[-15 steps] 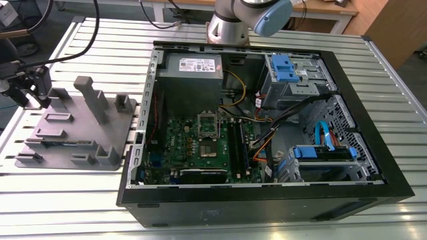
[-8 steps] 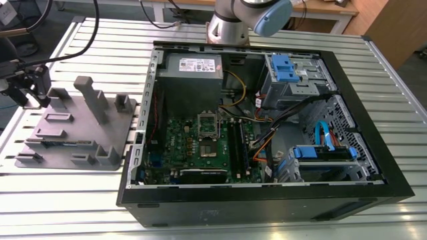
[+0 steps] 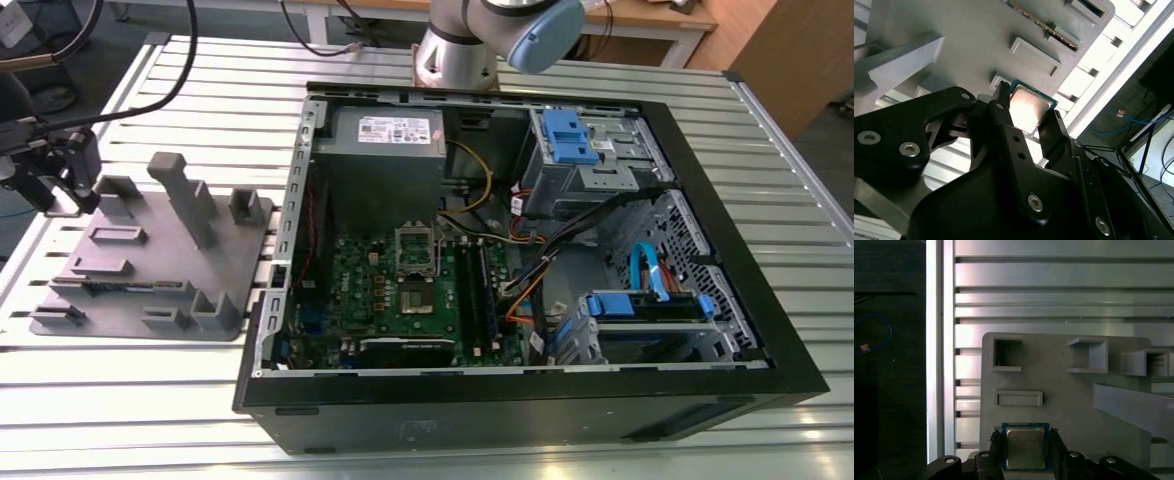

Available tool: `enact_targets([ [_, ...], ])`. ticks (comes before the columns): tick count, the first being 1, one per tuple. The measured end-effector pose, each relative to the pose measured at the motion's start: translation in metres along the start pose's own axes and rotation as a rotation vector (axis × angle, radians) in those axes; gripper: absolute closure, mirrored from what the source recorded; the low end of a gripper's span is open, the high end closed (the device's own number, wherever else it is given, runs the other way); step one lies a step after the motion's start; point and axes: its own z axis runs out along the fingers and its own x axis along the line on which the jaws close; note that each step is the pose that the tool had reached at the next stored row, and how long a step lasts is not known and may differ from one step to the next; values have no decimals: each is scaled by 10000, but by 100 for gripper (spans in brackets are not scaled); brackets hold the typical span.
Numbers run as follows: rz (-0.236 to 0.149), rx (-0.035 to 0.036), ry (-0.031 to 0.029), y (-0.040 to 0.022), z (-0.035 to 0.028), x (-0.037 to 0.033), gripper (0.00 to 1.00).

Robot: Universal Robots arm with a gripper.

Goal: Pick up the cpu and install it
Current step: 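Pick up the cpu and move it towards the insertion slot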

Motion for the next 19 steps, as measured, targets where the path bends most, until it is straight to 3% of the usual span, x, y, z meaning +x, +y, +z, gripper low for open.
enact_targets([
  [19,0,0,0,2,-65,-2,53],
])
